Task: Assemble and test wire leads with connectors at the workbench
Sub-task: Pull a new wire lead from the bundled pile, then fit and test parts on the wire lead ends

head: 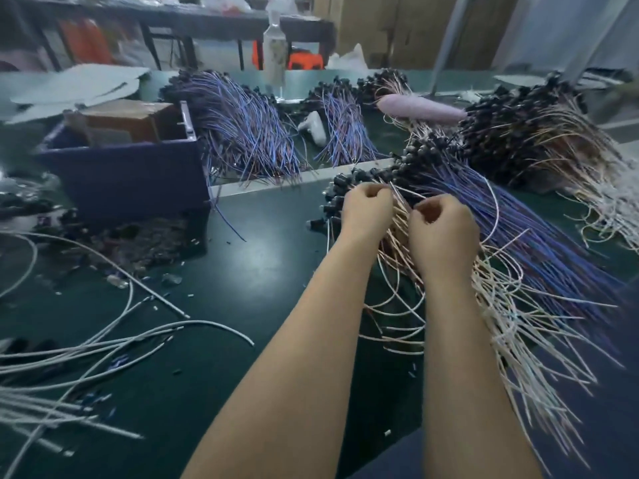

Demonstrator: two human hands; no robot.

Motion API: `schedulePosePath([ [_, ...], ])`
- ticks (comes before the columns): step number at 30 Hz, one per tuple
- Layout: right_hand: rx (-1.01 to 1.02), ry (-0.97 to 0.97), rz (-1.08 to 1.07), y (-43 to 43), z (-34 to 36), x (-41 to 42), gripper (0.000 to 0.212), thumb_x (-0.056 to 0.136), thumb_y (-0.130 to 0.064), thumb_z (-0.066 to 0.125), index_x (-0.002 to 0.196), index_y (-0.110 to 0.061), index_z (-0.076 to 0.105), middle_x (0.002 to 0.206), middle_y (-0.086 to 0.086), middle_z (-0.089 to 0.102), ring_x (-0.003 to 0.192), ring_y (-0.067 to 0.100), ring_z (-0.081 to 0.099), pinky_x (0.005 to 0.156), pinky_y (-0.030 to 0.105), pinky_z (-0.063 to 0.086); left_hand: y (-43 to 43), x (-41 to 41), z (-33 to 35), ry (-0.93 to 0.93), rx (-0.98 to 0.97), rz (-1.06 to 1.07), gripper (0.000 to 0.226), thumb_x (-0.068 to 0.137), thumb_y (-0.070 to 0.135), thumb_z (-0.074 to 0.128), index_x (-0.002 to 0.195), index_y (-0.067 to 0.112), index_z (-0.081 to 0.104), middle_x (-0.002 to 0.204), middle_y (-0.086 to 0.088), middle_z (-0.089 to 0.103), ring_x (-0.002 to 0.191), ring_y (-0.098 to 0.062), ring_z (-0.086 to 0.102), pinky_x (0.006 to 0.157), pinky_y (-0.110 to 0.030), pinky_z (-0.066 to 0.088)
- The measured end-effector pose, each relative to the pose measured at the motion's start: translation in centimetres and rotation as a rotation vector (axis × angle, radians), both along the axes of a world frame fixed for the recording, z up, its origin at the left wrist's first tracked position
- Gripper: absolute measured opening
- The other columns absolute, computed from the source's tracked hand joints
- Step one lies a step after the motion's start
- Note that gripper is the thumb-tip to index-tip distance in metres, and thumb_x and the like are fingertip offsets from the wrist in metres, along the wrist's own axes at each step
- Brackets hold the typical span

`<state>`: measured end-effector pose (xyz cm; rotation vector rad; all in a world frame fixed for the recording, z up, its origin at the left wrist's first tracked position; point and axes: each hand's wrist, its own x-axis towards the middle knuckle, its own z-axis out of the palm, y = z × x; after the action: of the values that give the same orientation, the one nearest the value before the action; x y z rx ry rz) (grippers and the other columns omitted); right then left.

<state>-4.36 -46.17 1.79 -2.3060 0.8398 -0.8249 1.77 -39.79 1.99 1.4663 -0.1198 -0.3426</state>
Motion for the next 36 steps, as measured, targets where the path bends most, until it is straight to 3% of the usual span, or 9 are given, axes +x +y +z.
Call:
schedulePosePath([
  [7, 0.179, -0.146, 0.535, 11.7, 3.2, 2.9, 0.012, 0.090, -0.020, 0.061, 0.098, -0.012, 0.063, 0.087, -0.001, 0.064, 0.084, 0.014, 0.060, 0.077, 0.019, 0.045, 11.9, 0.4, 3.1, -0.120, -0.206, 0.359, 0.014, 0.094, 0.004, 0.045, 0.097, 0.010, 0.058, 0.086, -0.004, 0.061, 0.084, -0.019, 0.058, 0.080, -0.034, 0.051],
  [14, 0.185, 0.051, 0.922, 25.6, 2.0, 6.0, 0.016, 0.091, -0.022, 0.058, 0.101, -0.016, 0.068, 0.085, -0.004, 0.064, 0.083, 0.014, 0.059, 0.073, 0.025, 0.044, 28.8, 0.4, 2.8, -0.183, -0.220, 0.879, 0.015, 0.093, 0.006, 0.045, 0.090, 0.019, 0.054, 0.080, 0.005, 0.055, 0.065, -0.002, 0.051, 0.054, -0.013, 0.041],
  [17, 0.138, 0.182, 1.067, 31.5, 0.9, 6.6, 0.018, 0.093, -0.024, 0.056, 0.104, -0.018, 0.069, 0.098, 0.001, 0.068, 0.090, 0.017, 0.060, 0.073, 0.026, 0.044, 34.9, -0.2, 2.3, -0.111, -0.261, 1.073, 0.015, 0.093, 0.008, 0.045, 0.088, 0.020, 0.052, 0.075, 0.006, 0.050, 0.057, -0.001, 0.046, 0.050, -0.013, 0.038],
  [22, 0.055, 0.320, 1.219, 38.9, -0.8, 6.9, 0.028, 0.091, -0.035, 0.059, 0.109, -0.015, 0.065, 0.109, 0.004, 0.065, 0.102, 0.022, 0.059, 0.084, 0.033, 0.048, 41.7, -0.8, 0.9, 0.026, -0.368, 1.302, 0.014, 0.092, 0.008, 0.042, 0.103, 0.008, 0.051, 0.074, 0.000, 0.046, 0.066, -0.013, 0.043, 0.066, -0.028, 0.037],
  [25, -0.062, 0.438, 1.208, 41.5, -1.9, 6.9, 0.040, 0.086, -0.044, 0.064, 0.109, -0.012, 0.059, 0.111, 0.007, 0.064, 0.103, 0.027, 0.058, 0.086, 0.037, 0.049, 43.9, -0.8, 0.2, 0.090, -0.372, 1.357, 0.035, 0.092, 0.013, 0.043, 0.124, 0.001, 0.052, 0.096, -0.008, 0.054, 0.088, -0.020, 0.050, 0.089, -0.036, 0.046],
  [28, -0.025, 0.435, 1.170, 42.9, -2.5, 7.1, 0.032, 0.087, -0.036, 0.065, 0.102, -0.008, 0.058, 0.105, 0.011, 0.064, 0.097, 0.029, 0.059, 0.074, 0.033, 0.047, 45.2, -0.6, -0.5, 0.118, -0.347, 1.365, 0.020, 0.095, 0.014, 0.042, 0.111, 0.005, 0.051, 0.093, -0.006, 0.045, 0.083, -0.016, 0.041, 0.081, -0.036, 0.041],
  [31, 0.060, 0.389, 1.147, 43.4, -2.8, 7.4, 0.023, 0.090, -0.026, 0.061, 0.100, -0.005, 0.062, 0.104, 0.013, 0.065, 0.097, 0.030, 0.061, 0.078, 0.034, 0.049, 45.4, -0.6, -1.0, 0.161, -0.296, 1.345, 0.028, 0.096, 0.009, 0.036, 0.120, 0.007, 0.050, 0.104, -0.005, 0.047, 0.088, -0.015, 0.042, 0.070, -0.025, 0.041],
  [34, 0.146, 0.370, 1.134, 43.1, -2.8, 7.6, 0.017, 0.090, -0.021, 0.058, 0.095, -0.006, 0.063, 0.098, 0.009, 0.067, 0.092, 0.025, 0.060, 0.070, 0.028, 0.042, 45.8, -0.4, -1.0, 0.165, -0.335, 1.308, 0.029, 0.097, 0.014, 0.038, 0.120, 0.002, 0.050, 0.125, -0.018, 0.053, 0.106, -0.029, 0.053, 0.093, -0.037, 0.047],
  [36, 0.197, 0.347, 1.121, 42.6, -2.4, 7.7, 0.013, 0.089, -0.026, 0.059, 0.087, -0.013, 0.063, 0.087, 0.002, 0.064, 0.083, 0.018, 0.055, 0.065, 0.024, 0.035, 45.7, -0.4, -0.8, 0.181, -0.344, 1.320, 0.036, 0.096, 0.016, 0.039, 0.127, 0.002, 0.050, 0.128, -0.016, 0.054, 0.097, -0.026, 0.051, 0.099, -0.041, 0.044],
])
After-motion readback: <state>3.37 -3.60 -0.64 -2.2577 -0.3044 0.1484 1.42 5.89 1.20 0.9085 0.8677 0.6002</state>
